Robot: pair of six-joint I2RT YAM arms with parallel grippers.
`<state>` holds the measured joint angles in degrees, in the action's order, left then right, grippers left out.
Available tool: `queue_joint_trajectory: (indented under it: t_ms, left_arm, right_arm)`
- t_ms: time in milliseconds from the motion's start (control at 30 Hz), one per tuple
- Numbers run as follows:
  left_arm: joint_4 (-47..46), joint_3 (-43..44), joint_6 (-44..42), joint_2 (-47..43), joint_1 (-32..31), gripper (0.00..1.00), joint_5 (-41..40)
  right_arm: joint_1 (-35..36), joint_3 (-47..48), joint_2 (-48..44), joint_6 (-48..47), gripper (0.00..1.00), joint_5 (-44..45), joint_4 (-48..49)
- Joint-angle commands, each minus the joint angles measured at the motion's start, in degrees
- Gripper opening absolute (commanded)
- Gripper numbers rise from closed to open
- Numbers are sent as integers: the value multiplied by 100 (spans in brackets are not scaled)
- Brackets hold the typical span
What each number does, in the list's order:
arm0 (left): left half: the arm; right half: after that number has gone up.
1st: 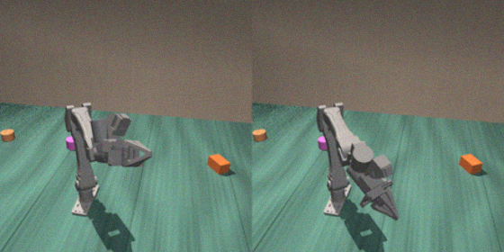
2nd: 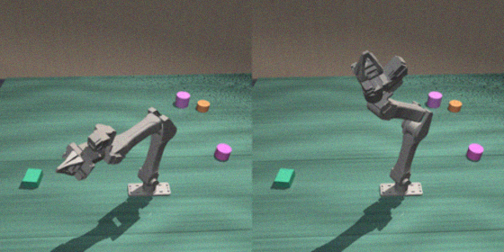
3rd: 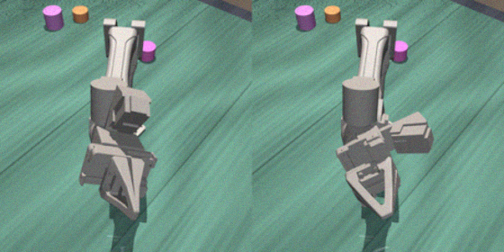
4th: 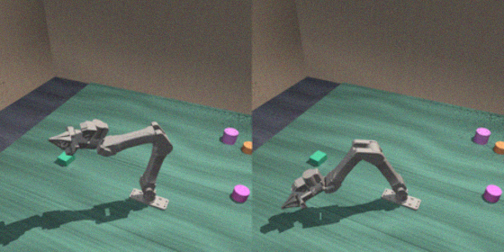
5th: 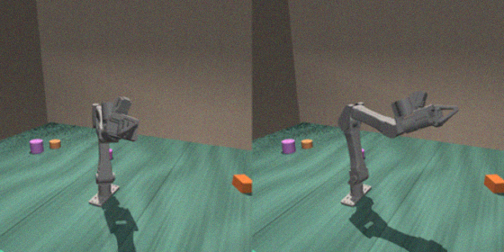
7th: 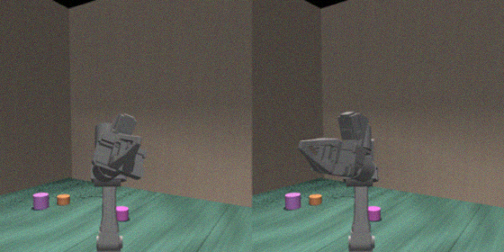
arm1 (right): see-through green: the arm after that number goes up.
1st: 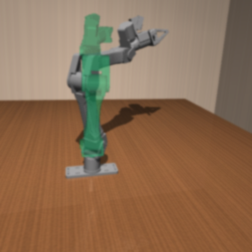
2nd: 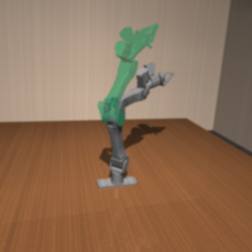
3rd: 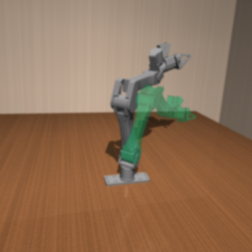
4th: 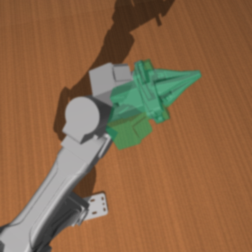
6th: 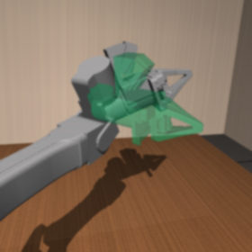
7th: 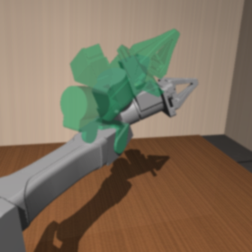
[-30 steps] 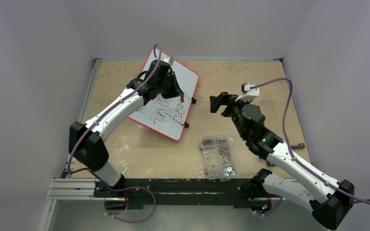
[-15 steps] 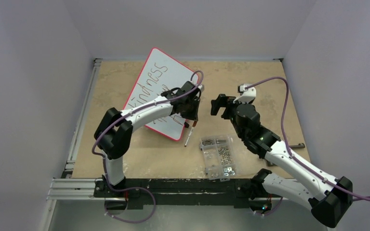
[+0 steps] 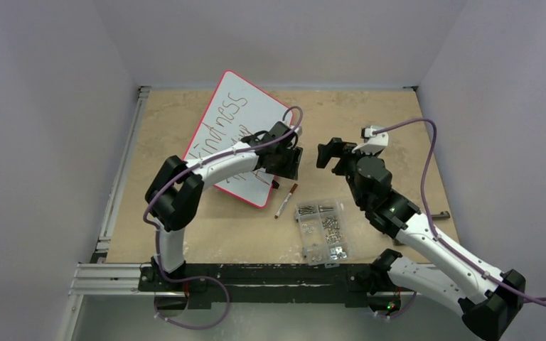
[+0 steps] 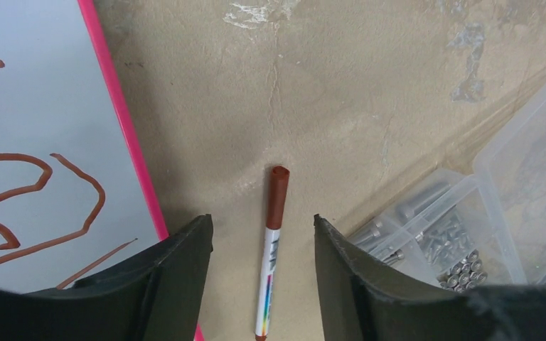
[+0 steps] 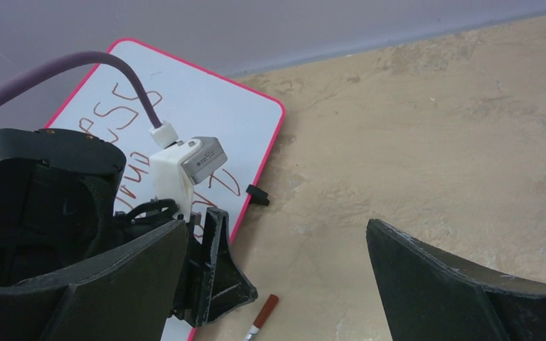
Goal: Write a sentence on the whiteboard
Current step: Place the whiteboard marker at the center of the board, then reset both arms
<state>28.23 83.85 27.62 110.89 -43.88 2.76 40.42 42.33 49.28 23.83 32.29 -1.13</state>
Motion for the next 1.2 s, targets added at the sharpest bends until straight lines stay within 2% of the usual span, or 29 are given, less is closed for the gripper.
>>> queue_joint_trajectory:
  t_ms: [0,167,333,400,500,600,833,1167]
  left_arm:
    - [-163,122,-95,-442,4,57,-22]
    - [201,345,-259,-994,11,61,-107]
    - [794,725,-679,-1883,84,66,-655]
    - [897,659,-778,-2370,261,73,-659]
    - [545,89,-810,-3440,754,91,-461]
    - [467,-269,-1004,-4222,1161,100,-640]
    - [1036,-177,-1390,-5008,1299,100,-1646]
    - [1296,-380,-1620,-5404,1630,100,-1946]
  right_arm:
    - [-4,33,-77,108,99,244,318]
    - [-2,240,77,251,99,348,122]
    - [-3,180,31,28,99,-31,339]
    - [0,90,-8,23,99,-193,481]
    - [-2,-39,30,57,99,-299,624]
    - [1,-78,117,115,99,-324,605]
    - [-5,-99,249,102,99,-400,761]
    - [0,-95,507,287,99,-458,875]
